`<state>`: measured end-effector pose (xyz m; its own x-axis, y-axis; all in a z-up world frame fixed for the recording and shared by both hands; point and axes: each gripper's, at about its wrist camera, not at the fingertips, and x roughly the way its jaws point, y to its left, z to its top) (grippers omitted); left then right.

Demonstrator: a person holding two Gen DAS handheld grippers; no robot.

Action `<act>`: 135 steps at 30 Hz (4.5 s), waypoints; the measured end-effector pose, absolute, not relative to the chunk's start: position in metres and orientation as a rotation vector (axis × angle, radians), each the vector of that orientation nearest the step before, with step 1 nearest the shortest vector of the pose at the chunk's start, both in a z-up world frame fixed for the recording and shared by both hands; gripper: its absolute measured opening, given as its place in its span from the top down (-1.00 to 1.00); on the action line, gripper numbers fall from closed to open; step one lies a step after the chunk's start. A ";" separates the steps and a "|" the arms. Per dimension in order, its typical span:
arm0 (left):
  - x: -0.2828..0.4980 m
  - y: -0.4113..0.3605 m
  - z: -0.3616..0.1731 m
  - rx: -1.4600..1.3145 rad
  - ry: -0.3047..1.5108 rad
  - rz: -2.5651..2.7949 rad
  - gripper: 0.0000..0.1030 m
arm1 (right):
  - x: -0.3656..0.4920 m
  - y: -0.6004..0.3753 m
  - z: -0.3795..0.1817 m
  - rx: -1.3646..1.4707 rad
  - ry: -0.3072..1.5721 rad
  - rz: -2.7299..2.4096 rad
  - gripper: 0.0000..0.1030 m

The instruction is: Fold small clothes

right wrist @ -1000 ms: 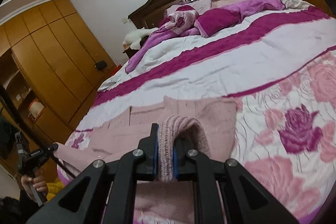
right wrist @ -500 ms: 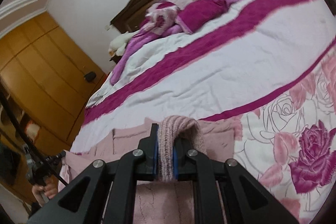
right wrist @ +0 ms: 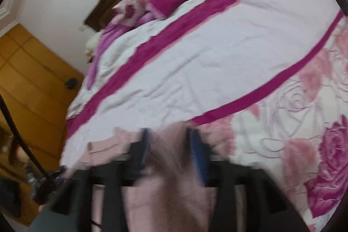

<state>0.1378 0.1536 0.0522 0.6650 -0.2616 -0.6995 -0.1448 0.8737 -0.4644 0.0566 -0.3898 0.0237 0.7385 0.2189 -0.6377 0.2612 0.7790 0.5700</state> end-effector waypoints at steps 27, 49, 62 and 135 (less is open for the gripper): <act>0.019 0.191 0.036 -0.820 0.893 -0.234 0.05 | 0.007 -0.280 0.091 0.233 0.774 -0.050 -0.60; -0.025 0.197 -0.016 -1.064 0.707 -0.231 -0.28 | 0.027 -0.063 0.098 0.035 0.940 0.243 -0.60; -0.014 0.207 -0.053 -1.316 0.760 -0.381 0.95 | 0.064 -0.009 0.078 0.070 1.056 0.393 -0.60; -0.025 0.063 0.116 -0.560 0.742 -0.371 1.00 | 0.103 0.005 0.111 -0.411 0.993 0.311 0.62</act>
